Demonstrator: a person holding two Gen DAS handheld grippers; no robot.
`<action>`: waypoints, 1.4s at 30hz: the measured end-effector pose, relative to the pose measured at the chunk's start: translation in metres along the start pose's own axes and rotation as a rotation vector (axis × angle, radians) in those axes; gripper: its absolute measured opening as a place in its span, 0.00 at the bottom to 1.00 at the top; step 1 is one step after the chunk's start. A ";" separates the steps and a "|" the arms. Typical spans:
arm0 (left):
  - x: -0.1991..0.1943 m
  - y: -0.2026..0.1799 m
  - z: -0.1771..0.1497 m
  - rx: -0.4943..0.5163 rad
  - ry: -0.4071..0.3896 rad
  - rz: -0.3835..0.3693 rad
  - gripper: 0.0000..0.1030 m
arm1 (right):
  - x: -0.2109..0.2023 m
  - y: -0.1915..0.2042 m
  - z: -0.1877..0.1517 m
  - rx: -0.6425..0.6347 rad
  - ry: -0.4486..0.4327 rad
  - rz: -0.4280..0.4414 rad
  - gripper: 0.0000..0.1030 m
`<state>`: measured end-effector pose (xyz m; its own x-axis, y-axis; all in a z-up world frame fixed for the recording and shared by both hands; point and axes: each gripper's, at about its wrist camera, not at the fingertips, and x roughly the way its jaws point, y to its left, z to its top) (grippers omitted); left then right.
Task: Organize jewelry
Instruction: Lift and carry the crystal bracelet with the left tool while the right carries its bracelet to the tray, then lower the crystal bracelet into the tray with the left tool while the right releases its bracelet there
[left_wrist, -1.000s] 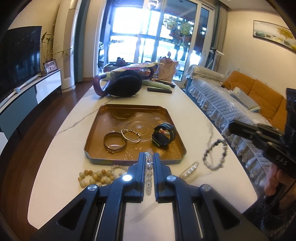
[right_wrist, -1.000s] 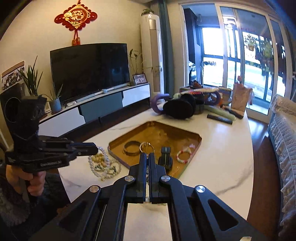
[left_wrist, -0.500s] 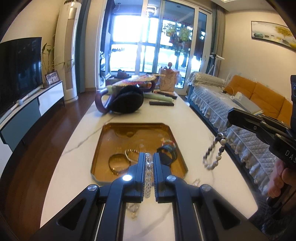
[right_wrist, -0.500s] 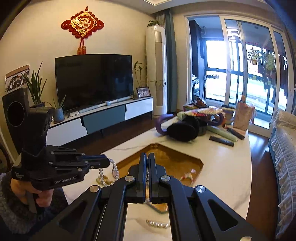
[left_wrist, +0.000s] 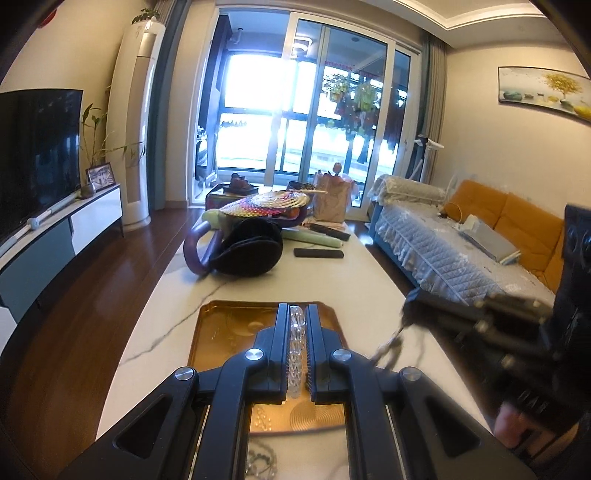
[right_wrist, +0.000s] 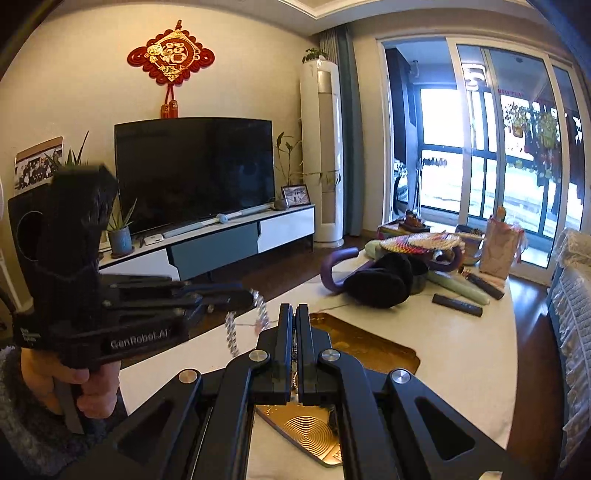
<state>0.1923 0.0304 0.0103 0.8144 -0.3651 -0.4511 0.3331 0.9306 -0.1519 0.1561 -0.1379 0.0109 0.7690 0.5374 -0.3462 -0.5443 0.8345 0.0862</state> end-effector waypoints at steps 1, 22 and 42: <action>0.004 0.002 0.000 -0.003 0.003 0.000 0.08 | 0.007 -0.002 -0.004 0.009 0.012 0.005 0.01; 0.112 0.047 -0.071 -0.151 0.282 -0.080 0.08 | 0.088 -0.021 -0.064 0.110 0.210 0.027 0.01; 0.138 0.032 -0.122 0.003 0.407 0.102 0.08 | 0.116 -0.027 -0.104 0.122 0.328 0.004 0.01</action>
<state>0.2575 0.0125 -0.1639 0.5890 -0.2305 -0.7746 0.2623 0.9611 -0.0866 0.2257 -0.1109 -0.1289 0.6075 0.4892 -0.6258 -0.4875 0.8516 0.1926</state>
